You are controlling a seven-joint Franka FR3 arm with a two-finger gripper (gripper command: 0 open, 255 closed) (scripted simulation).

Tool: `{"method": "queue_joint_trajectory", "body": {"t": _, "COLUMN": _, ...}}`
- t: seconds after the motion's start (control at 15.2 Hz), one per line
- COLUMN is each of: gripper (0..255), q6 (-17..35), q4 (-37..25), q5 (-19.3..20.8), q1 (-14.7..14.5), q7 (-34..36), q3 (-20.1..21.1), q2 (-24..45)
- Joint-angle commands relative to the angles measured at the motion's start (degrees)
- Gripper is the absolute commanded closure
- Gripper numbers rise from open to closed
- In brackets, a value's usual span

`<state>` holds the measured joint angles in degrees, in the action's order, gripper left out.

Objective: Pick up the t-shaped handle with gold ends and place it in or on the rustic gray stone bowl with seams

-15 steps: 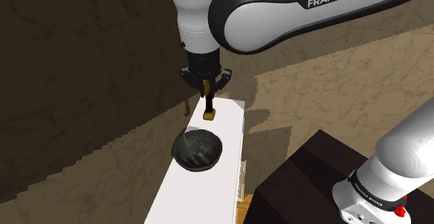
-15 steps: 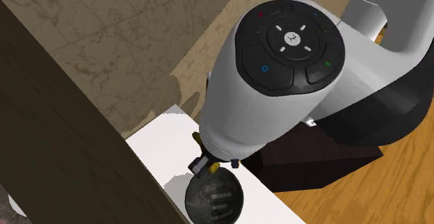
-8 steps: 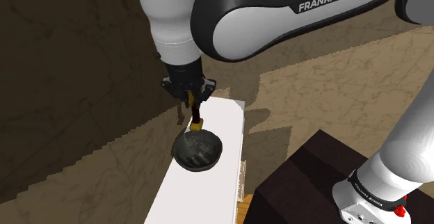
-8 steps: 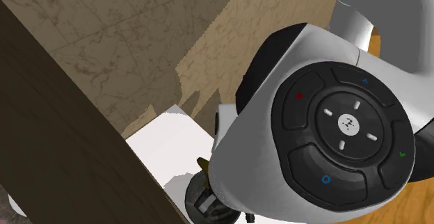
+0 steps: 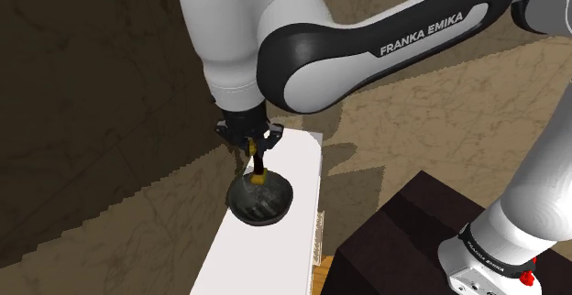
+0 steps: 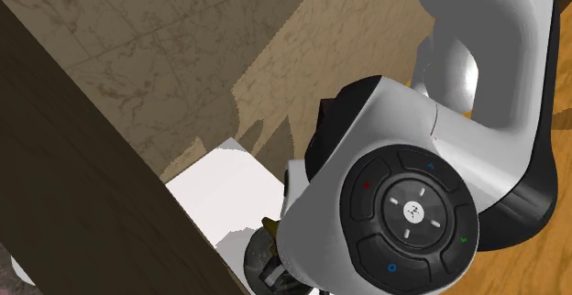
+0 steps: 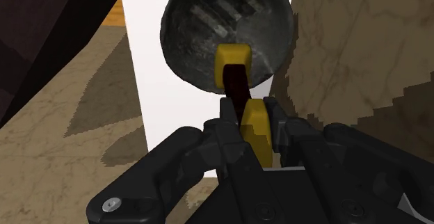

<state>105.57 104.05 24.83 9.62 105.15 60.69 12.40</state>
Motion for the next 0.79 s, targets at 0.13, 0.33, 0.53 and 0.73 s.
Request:
{"method": "queue_joint_trajectory", "body": {"t": 0.13, "gripper": 255, "q6": 2.46, "q4": 2.10, "q5": 1.36, "q1": -0.37, "q7": 1.32, "q3": -0.52, "q2": 1.14}}
{"method": "queue_joint_trajectory", "body": {"t": 0.33, "gripper": 255, "q6": 4.19, "q4": 3.52, "q5": 2.54, "q1": -0.79, "q7": 2.43, "q3": -1.02, "q2": 2.16}}
{"method": "queue_joint_trajectory", "body": {"t": 0.53, "gripper": 255, "q6": 5.85, "q4": 4.81, "q5": 3.84, "q1": -1.31, "q7": 3.60, "q3": -1.61, "q2": 3.28}}
{"method": "queue_joint_trajectory", "body": {"t": 0.73, "gripper": 255, "q6": 6.35, "q4": 5.18, "q5": 4.26, "q1": -1.49, "q7": 3.98, "q3": -1.82, "q2": 3.66}}
